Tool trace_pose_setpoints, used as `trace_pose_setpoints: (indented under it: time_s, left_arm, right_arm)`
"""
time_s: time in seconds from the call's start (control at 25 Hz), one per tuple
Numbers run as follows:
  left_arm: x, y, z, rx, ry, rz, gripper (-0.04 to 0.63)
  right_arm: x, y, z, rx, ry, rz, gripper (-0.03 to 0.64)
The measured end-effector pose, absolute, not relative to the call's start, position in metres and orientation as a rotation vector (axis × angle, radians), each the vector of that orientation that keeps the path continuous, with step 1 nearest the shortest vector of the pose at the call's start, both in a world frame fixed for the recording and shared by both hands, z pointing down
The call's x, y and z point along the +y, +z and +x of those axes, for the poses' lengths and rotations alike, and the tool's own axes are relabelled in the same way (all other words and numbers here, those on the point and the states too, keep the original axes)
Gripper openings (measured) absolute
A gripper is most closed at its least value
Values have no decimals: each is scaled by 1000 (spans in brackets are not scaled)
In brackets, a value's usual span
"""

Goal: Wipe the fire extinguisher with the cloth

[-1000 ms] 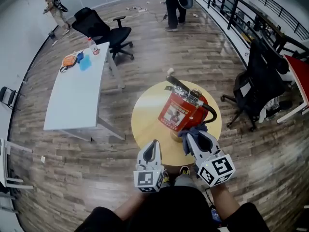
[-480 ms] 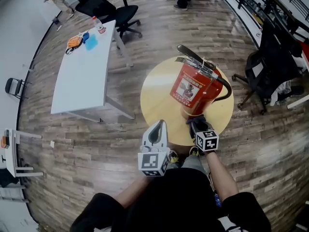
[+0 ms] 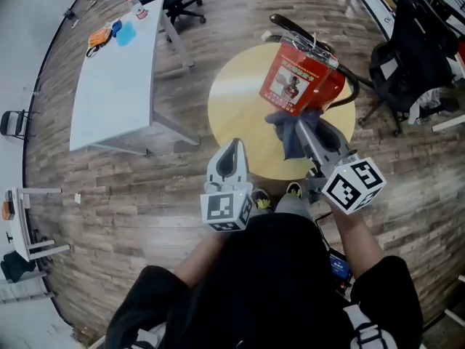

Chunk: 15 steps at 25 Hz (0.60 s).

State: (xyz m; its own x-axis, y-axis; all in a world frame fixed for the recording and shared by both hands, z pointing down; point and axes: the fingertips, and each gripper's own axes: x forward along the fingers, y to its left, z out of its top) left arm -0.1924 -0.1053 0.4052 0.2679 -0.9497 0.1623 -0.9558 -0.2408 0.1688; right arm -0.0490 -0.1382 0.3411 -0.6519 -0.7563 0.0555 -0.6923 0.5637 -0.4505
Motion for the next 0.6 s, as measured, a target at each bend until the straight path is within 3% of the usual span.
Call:
trace_pose_setpoints:
  time_s: [0.12, 0.24, 0.6]
  left_arm:
    - [-111, 401, -191, -1755, 0, 2330, 25]
    - [-116, 406, -184, -1739, -3, 2341, 25]
    - [-115, 426, -175, -1731, 35, 2320, 25]
  right_arm:
    - [-143, 271, -41, 2604, -629, -1147, 80]
    - [-154, 258, -32, 2559, -655, -1120, 80]
    - [-150, 356, -62, 2649, -807, -1160, 80]
